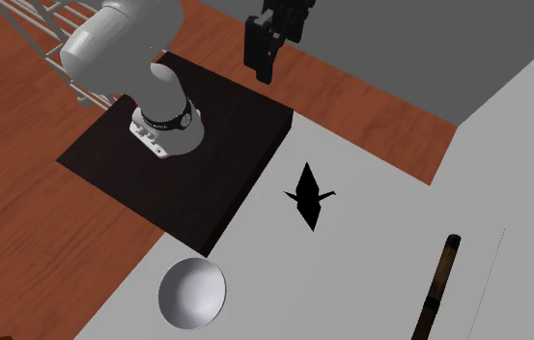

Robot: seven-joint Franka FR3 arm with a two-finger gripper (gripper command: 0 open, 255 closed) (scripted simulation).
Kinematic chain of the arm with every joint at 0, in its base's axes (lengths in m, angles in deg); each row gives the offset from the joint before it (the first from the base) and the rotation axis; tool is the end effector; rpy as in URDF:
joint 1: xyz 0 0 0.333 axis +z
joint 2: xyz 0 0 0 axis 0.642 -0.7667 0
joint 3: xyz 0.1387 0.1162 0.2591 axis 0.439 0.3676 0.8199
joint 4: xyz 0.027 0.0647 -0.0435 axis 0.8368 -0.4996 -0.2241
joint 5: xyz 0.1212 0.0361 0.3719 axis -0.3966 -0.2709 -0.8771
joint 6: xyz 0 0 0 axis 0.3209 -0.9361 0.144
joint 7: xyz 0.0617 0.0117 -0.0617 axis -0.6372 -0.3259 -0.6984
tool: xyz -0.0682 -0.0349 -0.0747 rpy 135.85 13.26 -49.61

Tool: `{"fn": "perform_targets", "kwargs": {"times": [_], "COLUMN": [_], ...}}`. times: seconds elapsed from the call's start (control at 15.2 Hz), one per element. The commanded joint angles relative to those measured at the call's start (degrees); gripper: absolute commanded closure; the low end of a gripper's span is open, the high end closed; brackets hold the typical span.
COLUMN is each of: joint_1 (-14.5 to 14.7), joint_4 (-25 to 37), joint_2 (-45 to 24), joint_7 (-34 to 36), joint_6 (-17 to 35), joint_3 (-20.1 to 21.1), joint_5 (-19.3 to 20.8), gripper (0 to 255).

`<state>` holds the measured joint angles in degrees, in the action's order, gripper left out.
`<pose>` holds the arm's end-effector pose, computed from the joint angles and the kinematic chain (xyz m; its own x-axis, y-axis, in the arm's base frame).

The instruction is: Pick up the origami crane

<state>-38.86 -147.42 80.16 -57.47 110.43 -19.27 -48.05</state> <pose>0.3059 0.0351 0.5496 0.9988 0.0219 -0.0428 0.0219 -0.9998 -0.0001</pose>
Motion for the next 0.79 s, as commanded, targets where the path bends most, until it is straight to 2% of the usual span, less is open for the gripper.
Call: {"fn": "perform_targets", "kwargs": {"times": [0.0, 0.4, 0.73], "joint_1": [0.0, 1.3, 2.4], "joint_4": [0.0, -9.3, -14.7], "joint_2": [0.0, -3.4, -9.8], "joint_7": [0.0, -6.5, -12.1], "joint_6": [0.0, 14.1, 27.0], "joint_3": [0.0, -1.9, -3.5], "joint_5": [0.0, 0.6, 0.9], "gripper": [0, 0, 0]}}
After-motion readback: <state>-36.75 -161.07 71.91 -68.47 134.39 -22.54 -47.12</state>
